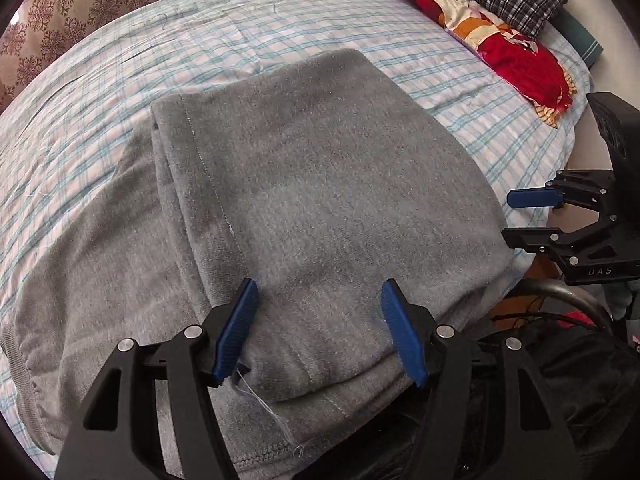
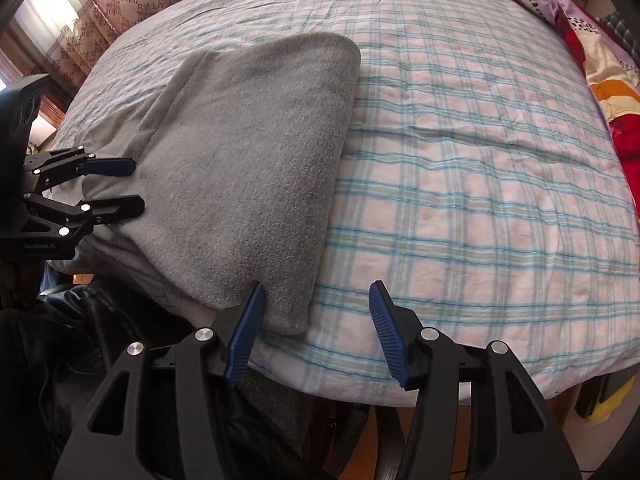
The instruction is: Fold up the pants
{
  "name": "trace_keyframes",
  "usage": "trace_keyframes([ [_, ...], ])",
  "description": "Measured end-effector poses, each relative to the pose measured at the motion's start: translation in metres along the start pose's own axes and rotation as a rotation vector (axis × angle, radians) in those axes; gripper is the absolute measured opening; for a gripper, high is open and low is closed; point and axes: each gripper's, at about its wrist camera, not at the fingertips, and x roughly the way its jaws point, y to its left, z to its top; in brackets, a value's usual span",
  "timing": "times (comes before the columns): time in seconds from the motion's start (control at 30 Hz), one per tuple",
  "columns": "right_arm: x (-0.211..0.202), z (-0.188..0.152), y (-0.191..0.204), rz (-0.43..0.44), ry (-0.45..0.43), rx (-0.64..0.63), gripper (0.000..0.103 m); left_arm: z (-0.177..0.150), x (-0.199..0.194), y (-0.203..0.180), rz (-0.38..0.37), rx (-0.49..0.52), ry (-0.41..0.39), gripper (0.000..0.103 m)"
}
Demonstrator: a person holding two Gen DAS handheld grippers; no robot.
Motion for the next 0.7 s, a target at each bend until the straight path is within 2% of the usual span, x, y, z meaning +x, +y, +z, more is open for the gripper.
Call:
trace_keyframes([
  [0.07,0.005,-0.003,0.004,-0.022,0.01,-0.027,0.057,-0.003,0.0,0.001,-0.002,0.0,-0.006,0.066],
  [0.23,0.005,-0.003,-0.002,-0.003,0.014,-0.005,0.058,0.004,-0.002,0.003,-0.011,-0.023,-0.001,0.069],
  [0.37,-0.012,0.005,-0.006,0.009,-0.033,-0.009,0.058,0.017,-0.009,0.002,-0.031,-0.044,-0.031,0.073],
  [0.53,-0.036,0.034,-0.024,0.03,-0.14,0.042,0.058,0.036,-0.005,0.001,-0.036,-0.071,-0.05,0.073],
  [0.7,-0.026,0.075,-0.043,0.08,-0.192,0.115,0.058,0.044,0.008,0.0,-0.039,-0.09,-0.027,0.074],
])
